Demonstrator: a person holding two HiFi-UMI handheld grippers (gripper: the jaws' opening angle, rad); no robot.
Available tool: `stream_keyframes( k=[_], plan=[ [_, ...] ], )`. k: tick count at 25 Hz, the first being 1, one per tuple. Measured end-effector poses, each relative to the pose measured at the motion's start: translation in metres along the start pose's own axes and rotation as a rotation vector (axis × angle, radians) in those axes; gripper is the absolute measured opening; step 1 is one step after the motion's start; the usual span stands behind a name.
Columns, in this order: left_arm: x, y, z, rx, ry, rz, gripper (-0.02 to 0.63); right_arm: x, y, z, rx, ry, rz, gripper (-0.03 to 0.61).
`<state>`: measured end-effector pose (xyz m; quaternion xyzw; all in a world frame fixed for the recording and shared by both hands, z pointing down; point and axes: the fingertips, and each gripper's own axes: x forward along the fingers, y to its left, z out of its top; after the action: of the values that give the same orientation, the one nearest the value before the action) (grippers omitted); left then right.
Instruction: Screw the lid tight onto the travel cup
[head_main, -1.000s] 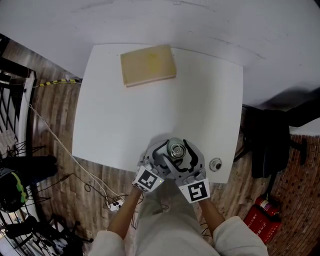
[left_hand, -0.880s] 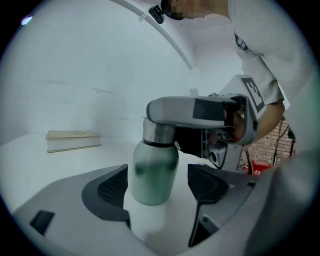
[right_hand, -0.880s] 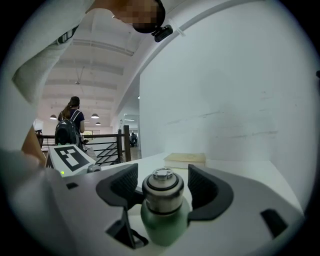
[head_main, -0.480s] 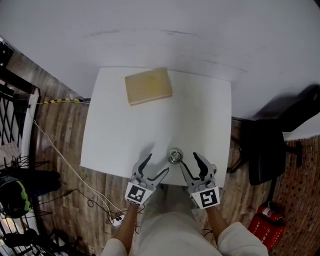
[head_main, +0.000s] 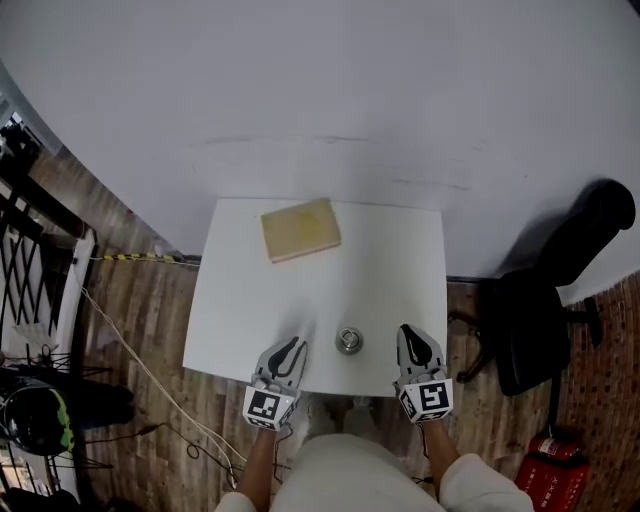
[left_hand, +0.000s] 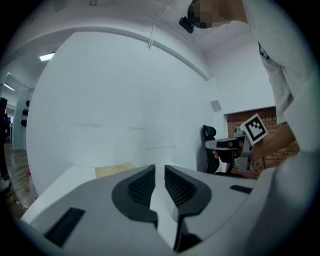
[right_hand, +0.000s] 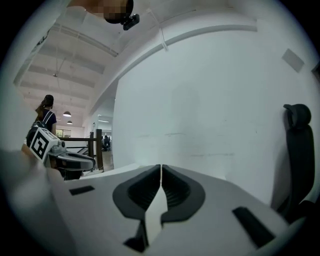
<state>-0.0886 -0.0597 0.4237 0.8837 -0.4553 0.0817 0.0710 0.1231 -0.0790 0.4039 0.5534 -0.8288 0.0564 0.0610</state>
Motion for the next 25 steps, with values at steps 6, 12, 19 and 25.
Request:
stream_keyframes(
  k=[6, 12, 19, 25],
  plan=[
    [-0.018, 0.011, 0.030, -0.001, -0.014, 0.048, 0.009, -0.016, -0.010, 0.022, -0.010, -0.003, -0.021, -0.002],
    [-0.021, 0.013, 0.056, 0.030, -0.031, 0.045, 0.008, -0.021, -0.019, 0.046, -0.021, -0.032, -0.043, -0.002],
    [-0.018, 0.019, 0.080, 0.051, -0.073, 0.068, 0.008, -0.024, -0.020, 0.059, -0.060, -0.039, -0.050, -0.002],
    [-0.017, 0.024, 0.081, 0.051, -0.068, 0.086, 0.007, -0.030, -0.011, 0.065, -0.062, -0.043, -0.040, -0.002]
  ],
)
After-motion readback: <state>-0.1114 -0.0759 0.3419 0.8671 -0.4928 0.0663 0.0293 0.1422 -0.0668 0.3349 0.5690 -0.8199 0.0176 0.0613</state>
